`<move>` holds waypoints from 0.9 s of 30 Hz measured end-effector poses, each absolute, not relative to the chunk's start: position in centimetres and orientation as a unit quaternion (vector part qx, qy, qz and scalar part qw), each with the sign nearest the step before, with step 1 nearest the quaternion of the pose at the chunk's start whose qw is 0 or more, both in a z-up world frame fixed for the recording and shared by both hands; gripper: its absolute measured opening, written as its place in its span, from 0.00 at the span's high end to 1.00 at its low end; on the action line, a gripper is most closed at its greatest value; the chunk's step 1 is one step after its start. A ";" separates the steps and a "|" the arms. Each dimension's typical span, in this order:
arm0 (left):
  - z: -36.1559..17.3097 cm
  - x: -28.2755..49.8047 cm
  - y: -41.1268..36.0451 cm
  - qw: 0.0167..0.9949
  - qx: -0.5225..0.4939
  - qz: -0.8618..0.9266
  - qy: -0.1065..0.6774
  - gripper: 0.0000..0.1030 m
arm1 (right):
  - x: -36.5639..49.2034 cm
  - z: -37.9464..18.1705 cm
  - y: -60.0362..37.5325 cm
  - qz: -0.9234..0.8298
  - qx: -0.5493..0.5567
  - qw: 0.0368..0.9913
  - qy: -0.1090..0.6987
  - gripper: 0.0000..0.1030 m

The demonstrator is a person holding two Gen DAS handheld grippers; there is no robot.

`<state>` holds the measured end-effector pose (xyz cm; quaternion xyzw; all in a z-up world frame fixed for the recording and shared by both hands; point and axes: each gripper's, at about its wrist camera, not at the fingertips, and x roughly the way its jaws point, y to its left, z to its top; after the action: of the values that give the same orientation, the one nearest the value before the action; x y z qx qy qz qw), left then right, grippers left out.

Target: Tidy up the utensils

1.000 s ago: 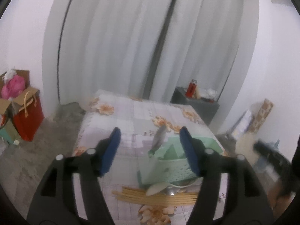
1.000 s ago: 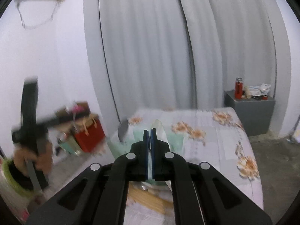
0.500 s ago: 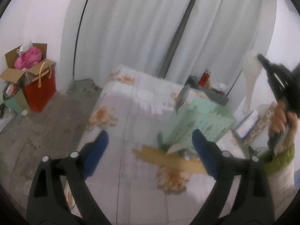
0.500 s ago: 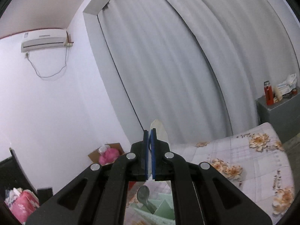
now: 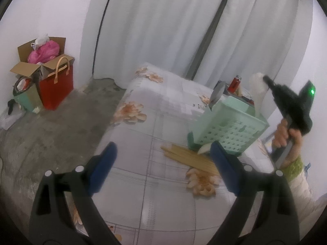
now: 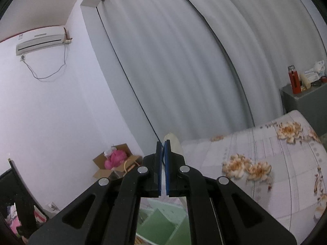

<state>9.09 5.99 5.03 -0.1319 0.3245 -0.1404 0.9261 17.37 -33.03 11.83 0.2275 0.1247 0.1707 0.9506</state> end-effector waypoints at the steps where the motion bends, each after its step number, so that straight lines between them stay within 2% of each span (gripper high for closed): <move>1: 5.0 9.1 6.0 0.926 -0.133 -0.140 0.325 0.14 | 17.0 11.7 -33.0 0.170 0.226 0.951 0.126 0.97; 15: 3.9 9.8 5.3 0.919 -0.143 -0.156 0.334 0.13 | 9.5 8.4 -34.4 0.105 0.224 0.954 0.172 0.93; 16: 3.7 9.9 5.2 0.917 -0.144 -0.158 0.336 0.13 | 9.1 8.1 -34.6 0.100 0.226 0.953 0.176 0.91; 19: 3.3 10.0 5.0 0.914 -0.146 -0.161 0.342 0.13 | 7.7 7.7 -34.9 0.084 0.232 0.951 0.184 0.73; 20: 3.1 10.0 5.0 0.913 -0.146 -0.162 0.344 0.13 | 7.1 7.5 -35.0 0.079 0.233 0.952 0.184 0.70; 27: 2.0 10.0 4.3 0.909 -0.139 -0.166 0.356 0.13 | 4.5 6.3 -34.1 0.071 0.235 0.946 0.213 0.65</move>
<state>10.03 4.26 2.05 -0.1389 0.3557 -0.1663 0.9091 4.50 -34.09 6.34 0.2346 0.2128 0.0712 0.9458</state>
